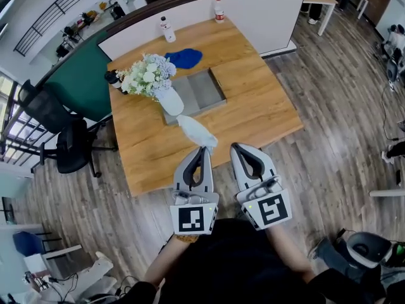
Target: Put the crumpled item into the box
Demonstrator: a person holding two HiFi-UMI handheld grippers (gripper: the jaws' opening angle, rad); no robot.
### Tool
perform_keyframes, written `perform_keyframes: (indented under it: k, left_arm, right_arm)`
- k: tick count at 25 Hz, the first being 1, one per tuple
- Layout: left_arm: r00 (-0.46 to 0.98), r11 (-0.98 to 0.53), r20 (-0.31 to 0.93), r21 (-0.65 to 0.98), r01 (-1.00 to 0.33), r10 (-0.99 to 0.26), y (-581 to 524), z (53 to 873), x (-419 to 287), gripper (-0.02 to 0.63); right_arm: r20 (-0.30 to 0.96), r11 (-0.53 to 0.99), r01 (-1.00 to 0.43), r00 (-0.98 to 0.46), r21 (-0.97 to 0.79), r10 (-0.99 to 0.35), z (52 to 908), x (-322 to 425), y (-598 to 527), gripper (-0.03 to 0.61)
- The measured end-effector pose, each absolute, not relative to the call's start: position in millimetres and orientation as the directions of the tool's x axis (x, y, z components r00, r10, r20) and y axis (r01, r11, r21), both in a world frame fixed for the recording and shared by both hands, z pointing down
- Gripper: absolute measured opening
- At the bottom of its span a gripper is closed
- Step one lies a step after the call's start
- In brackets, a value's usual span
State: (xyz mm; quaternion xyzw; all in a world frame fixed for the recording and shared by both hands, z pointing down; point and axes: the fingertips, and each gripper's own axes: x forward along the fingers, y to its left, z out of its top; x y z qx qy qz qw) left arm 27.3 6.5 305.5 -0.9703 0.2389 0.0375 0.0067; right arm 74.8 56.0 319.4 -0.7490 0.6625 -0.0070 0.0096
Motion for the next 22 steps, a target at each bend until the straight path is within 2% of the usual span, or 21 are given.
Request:
perform_keyframes:
  k: [10, 22]
  left_arm:
    - [0.862, -0.861, -0.040, -0.033, -0.507, -0.506, 42.5, 309.7, 78.5, 0.023]
    - [0.851, -0.850, -0.027, -0.032, -0.525, -0.525, 51.8, 320.3, 125.2, 0.023]
  right_arm:
    - [-0.014, -0.097, -0.990, 0.099, -0.101, -0.995, 331.6, 131.9, 93.6, 0.005]
    - [0.017, -0.144, -0.984, 0.143, -0.107, -0.990, 350.7, 196.0, 110.4, 0.005]
